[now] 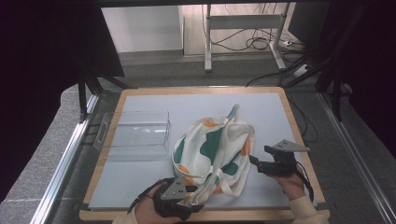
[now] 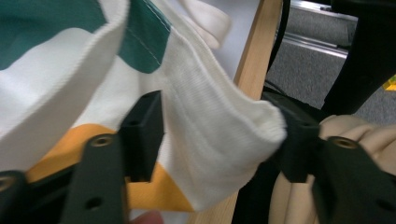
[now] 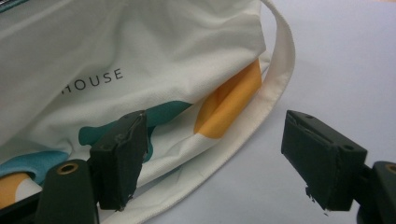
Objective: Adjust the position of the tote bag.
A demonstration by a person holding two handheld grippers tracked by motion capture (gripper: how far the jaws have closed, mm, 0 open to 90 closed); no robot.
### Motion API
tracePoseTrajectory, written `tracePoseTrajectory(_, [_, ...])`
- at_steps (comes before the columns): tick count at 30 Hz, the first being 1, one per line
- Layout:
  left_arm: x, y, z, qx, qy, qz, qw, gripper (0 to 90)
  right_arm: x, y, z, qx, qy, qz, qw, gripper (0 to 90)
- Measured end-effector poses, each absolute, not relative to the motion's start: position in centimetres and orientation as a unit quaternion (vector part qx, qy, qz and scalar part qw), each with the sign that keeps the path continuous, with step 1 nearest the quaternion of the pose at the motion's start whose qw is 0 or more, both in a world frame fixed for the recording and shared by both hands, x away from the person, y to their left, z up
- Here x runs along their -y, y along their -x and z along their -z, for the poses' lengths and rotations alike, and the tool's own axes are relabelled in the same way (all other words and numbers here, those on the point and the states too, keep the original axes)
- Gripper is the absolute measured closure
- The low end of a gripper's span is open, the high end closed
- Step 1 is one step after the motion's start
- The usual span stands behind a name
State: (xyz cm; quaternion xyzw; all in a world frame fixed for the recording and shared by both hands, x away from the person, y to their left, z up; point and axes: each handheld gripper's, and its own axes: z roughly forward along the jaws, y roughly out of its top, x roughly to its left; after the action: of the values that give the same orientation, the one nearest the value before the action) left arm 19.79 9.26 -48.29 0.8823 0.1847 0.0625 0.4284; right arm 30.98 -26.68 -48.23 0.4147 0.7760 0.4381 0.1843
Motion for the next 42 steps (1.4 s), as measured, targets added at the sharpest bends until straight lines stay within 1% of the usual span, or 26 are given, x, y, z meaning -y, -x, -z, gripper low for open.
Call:
tracePoseTrajectory(1, [-9.5, -19.9, 48.2, -0.189, -0.88, -0.062, 0.43, 52.1, 26.7, -31.0, 48.2, -0.776, -0.415, -0.438, 0.184, 22.3])
tracePoseTrajectory(2, [-9.7, -20.0, 48.1, -0.194, -0.877, -0.06, 0.435, 52.1, 26.7, -31.0, 48.2, -0.776, -0.415, -0.438, 0.184, 22.3])
tracePoseTrajectory(3, [-9.9, -20.2, 48.0, -0.198, -0.875, -0.057, 0.437, 56.1, 26.7, -31.0, 48.2, -0.776, -0.415, -0.437, 0.185, 22.3])
tracePoseTrajectory(4, [-10.2, -20.3, 48.0, -0.202, -0.874, -0.057, 0.438, 63.3, 26.7, -31.0, 48.2, -0.777, -0.415, -0.436, 0.185, 22.3])
tracePoseTrajectory(5, [-10.4, -20.4, 48.0, -0.206, -0.873, -0.055, 0.439, 66.2, 26.7, -31.0, 48.2, -0.777, -0.415, -0.436, 0.185, 22.3])
tracePoseTrajectory(6, [-10.7, -20.6, 48.0, -0.209, -0.872, -0.053, 0.44, 66.2, 26.7, -31.0, 48.2, -0.777, -0.415, -0.436, 0.185, 22.3])
tracePoseTrajectory(7, [-11.0, -20.8, 48.0, -0.215, -0.869, -0.049, 0.442, 71.3, 26.7, -31.0, 48.2, -0.777, -0.415, -0.436, 0.185, 22.3])
tracePoseTrajectory(11, [-11.7, -21.3, 48.2, -0.226, -0.864, -0.037, 0.449, 74.7, 26.8, -31.0, 48.2, -0.777, -0.415, -0.436, 0.186, 22.3])
tracePoseTrajectory(23, [-12.8, -22.0, 48.5, -0.239, -0.857, -0.02, 0.456, 75.9, 27.1, -31.2, 47.7, -0.779, -0.419, -0.426, 0.191, 22.3])
tracePoseTrajectory(26, [-12.9, -22.0, 48.6, -0.238, -0.857, -0.021, 0.456, 75.9, 27.1, -31.4, 47.2, -0.782, -0.426, -0.409, 0.198, 22.3])
tracePoseTrajectory(30, [-13.1, -21.9, 48.7, -0.238, -0.857, -0.021, 0.457, 75.9, 27.5, -31.9, 46.3, -0.774, -0.434, -0.417, 0.196, 22.3])
tracePoseTrajectory(33, [-13.0, -22.0, 48.7, -0.235, -0.858, -0.021, 0.457, 75.9, 27.6, -32.7, 45.2, -0.769, -0.439, -0.422, 0.197, 20.3])
tracePoseTrajectory(35, [-13.0, -22.0, 48.6, -0.233, -0.858, -0.02, 0.457, 75.9, 27.3, -33.8, 44.1, -0.767, -0.44, -0.428, 0.187, 18.3])
tracePoseTrajectory(39, [-13.0, -22.1, 48.7, -0.235, -0.857, -0.018, 0.459, 75.9, 26.4, -35.0, 43.0, -0.773, -0.436, -0.421, 0.187, 18.1])
tracePoseTrajectory(42, [-13.1, -22.1, 48.7, -0.236, -0.856, -0.017, 0.459, 75.9, 25.7, -36.2, 42.3, -0.777, -0.436, -0.418, 0.18, 19.6])
